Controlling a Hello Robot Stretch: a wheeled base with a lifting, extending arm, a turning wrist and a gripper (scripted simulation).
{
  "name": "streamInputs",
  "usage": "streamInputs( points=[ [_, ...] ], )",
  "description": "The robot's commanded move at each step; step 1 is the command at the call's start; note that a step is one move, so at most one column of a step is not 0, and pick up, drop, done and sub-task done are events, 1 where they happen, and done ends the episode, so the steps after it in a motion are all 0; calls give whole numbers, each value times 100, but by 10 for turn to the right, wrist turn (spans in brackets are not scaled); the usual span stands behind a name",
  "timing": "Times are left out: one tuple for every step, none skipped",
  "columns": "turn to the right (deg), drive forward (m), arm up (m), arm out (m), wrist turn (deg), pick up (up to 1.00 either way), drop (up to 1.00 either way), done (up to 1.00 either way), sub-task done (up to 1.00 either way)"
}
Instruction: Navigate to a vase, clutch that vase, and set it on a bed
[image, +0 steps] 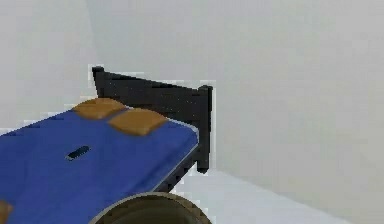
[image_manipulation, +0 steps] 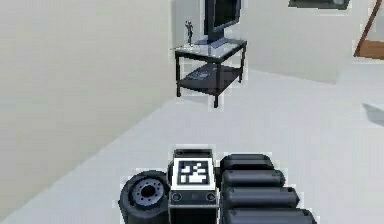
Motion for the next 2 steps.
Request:
streamInputs(
  points=[
    [30, 0, 0, 0, 0, 0, 0, 0, 0],
    [0, 30, 0, 0, 0, 0, 0, 0, 0]
  ],
)
